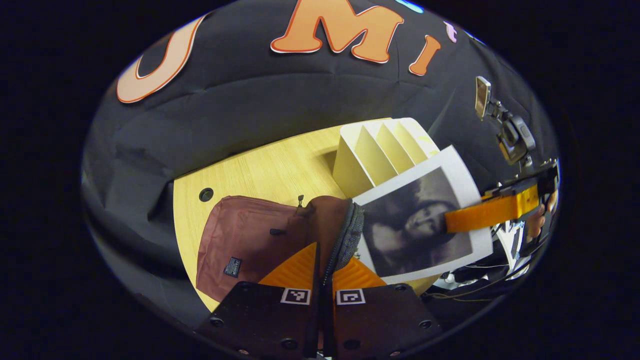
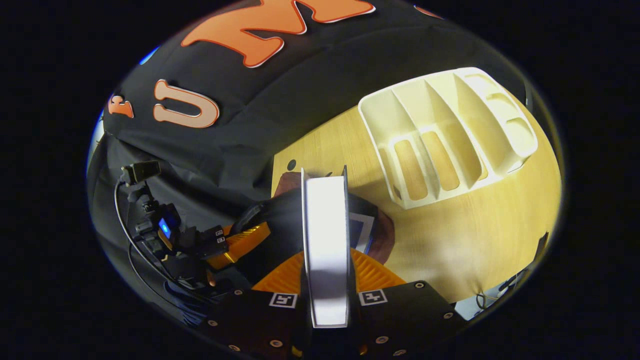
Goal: Open the schoolbag, grab two books from the bookshelf and put them into the schoolbag.
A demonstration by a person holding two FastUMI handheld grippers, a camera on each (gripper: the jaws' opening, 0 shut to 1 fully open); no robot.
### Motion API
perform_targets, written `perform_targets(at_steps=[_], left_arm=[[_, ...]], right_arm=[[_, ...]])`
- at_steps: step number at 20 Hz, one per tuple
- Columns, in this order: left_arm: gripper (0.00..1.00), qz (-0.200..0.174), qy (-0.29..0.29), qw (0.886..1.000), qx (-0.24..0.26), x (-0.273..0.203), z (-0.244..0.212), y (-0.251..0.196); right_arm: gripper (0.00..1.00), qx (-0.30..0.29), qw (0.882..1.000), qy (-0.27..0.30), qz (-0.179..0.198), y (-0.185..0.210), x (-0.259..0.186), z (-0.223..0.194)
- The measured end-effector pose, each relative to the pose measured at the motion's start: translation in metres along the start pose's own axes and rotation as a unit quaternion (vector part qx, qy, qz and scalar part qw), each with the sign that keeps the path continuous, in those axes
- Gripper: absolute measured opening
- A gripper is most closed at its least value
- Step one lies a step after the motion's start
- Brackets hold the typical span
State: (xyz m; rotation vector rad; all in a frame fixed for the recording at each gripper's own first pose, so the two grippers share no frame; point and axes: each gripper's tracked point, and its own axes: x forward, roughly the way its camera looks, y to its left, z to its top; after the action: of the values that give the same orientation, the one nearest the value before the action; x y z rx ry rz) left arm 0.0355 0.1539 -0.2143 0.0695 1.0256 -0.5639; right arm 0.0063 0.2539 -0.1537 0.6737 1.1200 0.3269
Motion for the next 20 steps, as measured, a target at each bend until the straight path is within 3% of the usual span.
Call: perform_targets(at_steps=[5,9,12,20], left_arm=[[0.05,-0.004,-0.003,1.000,0.000,-0.003,0.002,-0.001],[0.05,-0.011,-0.007,1.000,0.001,-0.002,0.003,-0.004],[0.05,-0.033,-0.019,0.999,-0.004,-0.001,0.005,-0.014],[0.05,-0.055,-0.029,0.998,-0.017,-0.001,0.000,-0.032]], right_arm=[[0.30,0.027,0.999,0.005,0.036,-0.004,0.049,-0.015],[0.30,0.081,0.993,-0.005,0.082,-0.008,0.080,-0.023],[0.30,0.105,0.988,-0.016,0.110,-0.009,0.097,-0.022],[0.30,0.128,0.982,-0.020,0.139,-0.003,0.151,-0.037]])
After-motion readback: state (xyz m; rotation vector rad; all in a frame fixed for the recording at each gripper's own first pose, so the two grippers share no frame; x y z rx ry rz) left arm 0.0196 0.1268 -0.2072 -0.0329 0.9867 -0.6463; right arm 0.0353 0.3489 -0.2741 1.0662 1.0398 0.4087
